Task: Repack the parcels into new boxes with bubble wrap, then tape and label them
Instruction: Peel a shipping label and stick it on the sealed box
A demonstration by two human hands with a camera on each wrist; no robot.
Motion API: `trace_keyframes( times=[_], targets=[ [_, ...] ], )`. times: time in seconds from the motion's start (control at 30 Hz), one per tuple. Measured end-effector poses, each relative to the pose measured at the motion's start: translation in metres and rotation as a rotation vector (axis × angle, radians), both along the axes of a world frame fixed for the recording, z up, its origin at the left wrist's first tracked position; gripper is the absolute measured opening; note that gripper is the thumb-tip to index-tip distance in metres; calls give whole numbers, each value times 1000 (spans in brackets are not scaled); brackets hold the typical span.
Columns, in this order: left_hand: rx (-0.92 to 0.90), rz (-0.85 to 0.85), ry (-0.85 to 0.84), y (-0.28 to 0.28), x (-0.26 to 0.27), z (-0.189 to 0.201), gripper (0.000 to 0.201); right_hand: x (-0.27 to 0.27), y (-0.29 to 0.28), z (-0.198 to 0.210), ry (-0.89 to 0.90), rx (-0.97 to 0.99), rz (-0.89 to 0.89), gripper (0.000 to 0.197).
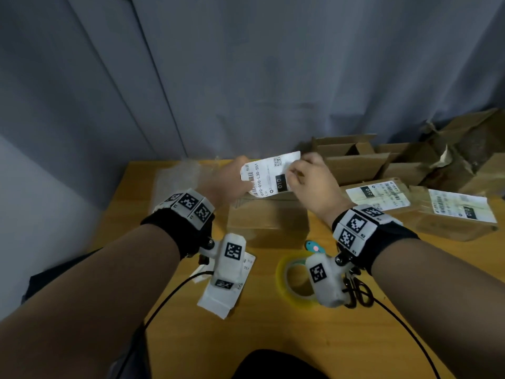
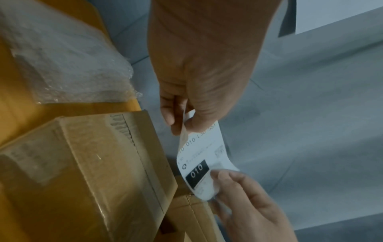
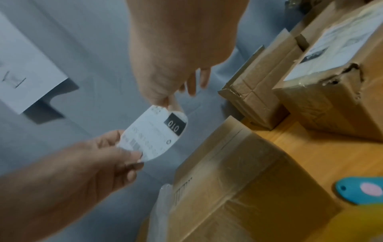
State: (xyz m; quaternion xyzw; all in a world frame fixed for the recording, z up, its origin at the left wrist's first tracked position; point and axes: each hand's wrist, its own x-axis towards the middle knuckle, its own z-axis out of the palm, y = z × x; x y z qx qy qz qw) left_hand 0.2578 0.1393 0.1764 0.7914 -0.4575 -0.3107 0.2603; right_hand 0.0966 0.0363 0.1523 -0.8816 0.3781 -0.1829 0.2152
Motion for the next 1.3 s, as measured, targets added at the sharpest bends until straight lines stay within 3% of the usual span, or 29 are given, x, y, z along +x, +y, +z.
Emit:
trace_keyframes(
  times=[0.1,0.3,0.43,0.57,0.63,0.77,1.3],
  targets=[
    [22,-34,-21,-3,7,-16,50,-2,-6,-8,-118,233,-62,11],
    [-33,181,264,-9,5,-36,51,-9,-5,-30,-148,425,-142,19],
    [-64,203,133,-11,7,-56,35,-5,-6,-49,-118,484,-130,22],
    [-44,105,-54,-13,10,-69,18,3,-7,-59,-28,439,-113,31],
    [-42,94,-63,-13,11,-73,11,8,-6,-62,12,414,-106,32],
    [-15,114,-28,-11,15,-81,21,13,-3,-64,17,426,-117,22],
    [13,105,-156,-18,20,-90,14,21,-8,-67,-25,307,-154,13]
  ],
)
